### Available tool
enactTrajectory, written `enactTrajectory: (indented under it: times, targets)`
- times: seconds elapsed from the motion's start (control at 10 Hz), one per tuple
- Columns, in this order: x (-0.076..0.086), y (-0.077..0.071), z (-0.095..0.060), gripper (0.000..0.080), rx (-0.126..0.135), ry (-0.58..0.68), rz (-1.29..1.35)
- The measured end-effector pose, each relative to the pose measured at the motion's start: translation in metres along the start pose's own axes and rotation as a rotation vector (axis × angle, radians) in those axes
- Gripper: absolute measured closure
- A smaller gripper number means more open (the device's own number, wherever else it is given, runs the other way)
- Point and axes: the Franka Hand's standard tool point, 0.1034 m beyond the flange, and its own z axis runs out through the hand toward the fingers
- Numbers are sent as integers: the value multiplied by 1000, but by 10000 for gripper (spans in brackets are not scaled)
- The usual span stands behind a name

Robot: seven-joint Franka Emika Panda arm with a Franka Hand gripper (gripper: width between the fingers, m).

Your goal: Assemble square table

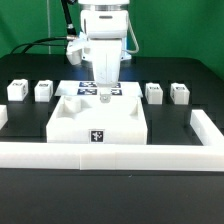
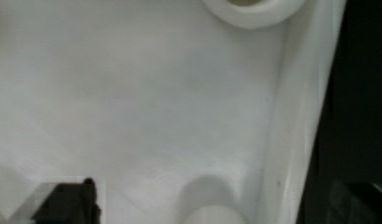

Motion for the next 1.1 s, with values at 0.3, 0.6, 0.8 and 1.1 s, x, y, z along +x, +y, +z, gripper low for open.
enactTrajectory:
  times: [0.3, 0.6, 0.8, 1.1]
  targets:
    - [-8, -20, 24, 150, -2, 7, 50]
    - [-9, -23, 29, 245, 7, 9, 60]
    - [-9, -23, 30, 381, 8, 9, 62]
    - [-9, -24, 30, 712, 8, 9, 63]
